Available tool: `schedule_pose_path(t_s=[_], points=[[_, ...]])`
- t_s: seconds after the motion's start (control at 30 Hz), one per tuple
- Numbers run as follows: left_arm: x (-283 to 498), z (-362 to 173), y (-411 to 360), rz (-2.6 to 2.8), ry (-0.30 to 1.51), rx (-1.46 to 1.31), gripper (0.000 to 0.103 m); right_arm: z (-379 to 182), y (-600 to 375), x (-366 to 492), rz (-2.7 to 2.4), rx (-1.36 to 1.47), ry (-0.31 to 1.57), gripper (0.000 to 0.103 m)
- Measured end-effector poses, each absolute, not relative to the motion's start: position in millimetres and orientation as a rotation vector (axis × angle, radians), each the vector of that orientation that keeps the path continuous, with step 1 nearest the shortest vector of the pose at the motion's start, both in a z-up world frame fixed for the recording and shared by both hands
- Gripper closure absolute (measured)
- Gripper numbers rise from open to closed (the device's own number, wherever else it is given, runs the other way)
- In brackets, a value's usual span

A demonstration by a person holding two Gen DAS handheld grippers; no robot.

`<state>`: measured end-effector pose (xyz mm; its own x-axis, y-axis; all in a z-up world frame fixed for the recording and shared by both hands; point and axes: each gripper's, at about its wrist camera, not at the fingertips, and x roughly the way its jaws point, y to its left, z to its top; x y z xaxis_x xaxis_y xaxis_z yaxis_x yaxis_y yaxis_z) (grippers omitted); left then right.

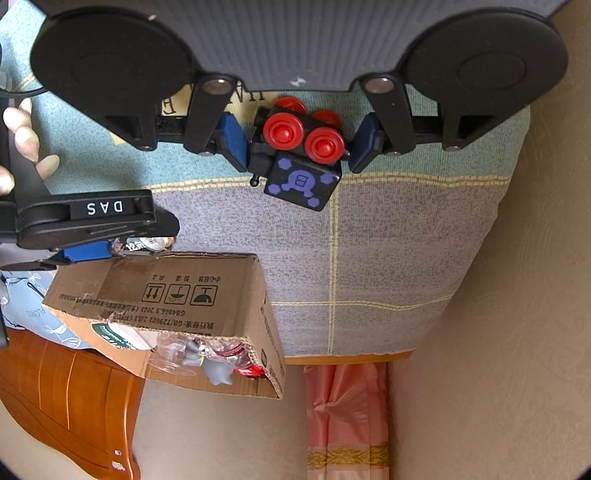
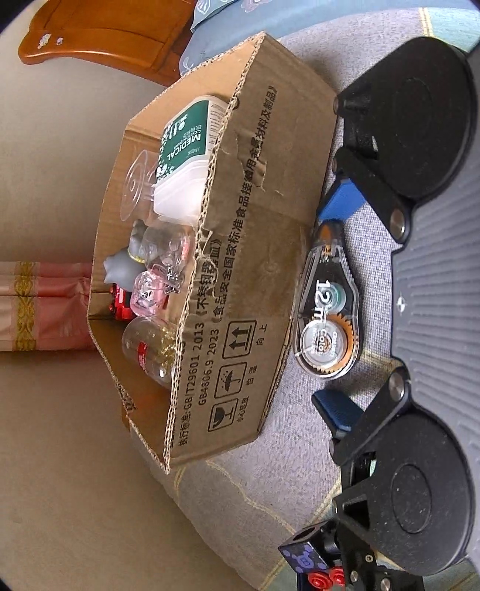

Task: Organize rigid objects
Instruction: 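Close the left gripper on the cube car while the right gripper grasps the correction tape, then carry the cube car and correction tape into the box and open both grippers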

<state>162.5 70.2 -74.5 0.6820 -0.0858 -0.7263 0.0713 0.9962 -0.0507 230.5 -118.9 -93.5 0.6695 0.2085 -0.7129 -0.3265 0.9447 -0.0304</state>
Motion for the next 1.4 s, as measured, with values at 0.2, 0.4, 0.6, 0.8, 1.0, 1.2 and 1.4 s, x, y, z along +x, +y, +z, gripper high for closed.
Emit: schedule_pose_path(t_s=[0.2,0.4,0.6,0.8,1.0,1.2,1.4], points=[[162.1,-74.6,70.9,-0.089,0.816,-0.015,0.045,-92.1,-123.0,224.6,0.312,-0.161,0.782,0.010],[163.5,-73.6,67.6,-0.118,0.834,0.023,0.045,-89.9,-136.0,214.5,0.341,-0.180,0.814,0.010],[162.0,-66.2,61.3,-0.178,0.838,0.050,0.046,-82.2,-156.8,197.0,0.386,-0.178,0.838,0.010],[158.7,-49.4,52.5,-0.234,0.817,0.081,0.046,-63.4,-176.8,183.1,0.408,-0.189,0.822,0.010],[160.8,-31.2,42.9,-0.269,0.793,0.105,0.046,-42.5,-192.8,174.4,0.422,-0.211,0.789,0.010],[169.4,-3.8,35.8,-0.304,0.751,0.102,0.046,-19.0,-204.2,176.0,0.433,-0.207,0.745,0.010],[184.6,25.4,29.3,-0.328,0.688,0.117,0.046,7.7,-212.2,185.5,0.429,-0.210,0.676,0.010]])
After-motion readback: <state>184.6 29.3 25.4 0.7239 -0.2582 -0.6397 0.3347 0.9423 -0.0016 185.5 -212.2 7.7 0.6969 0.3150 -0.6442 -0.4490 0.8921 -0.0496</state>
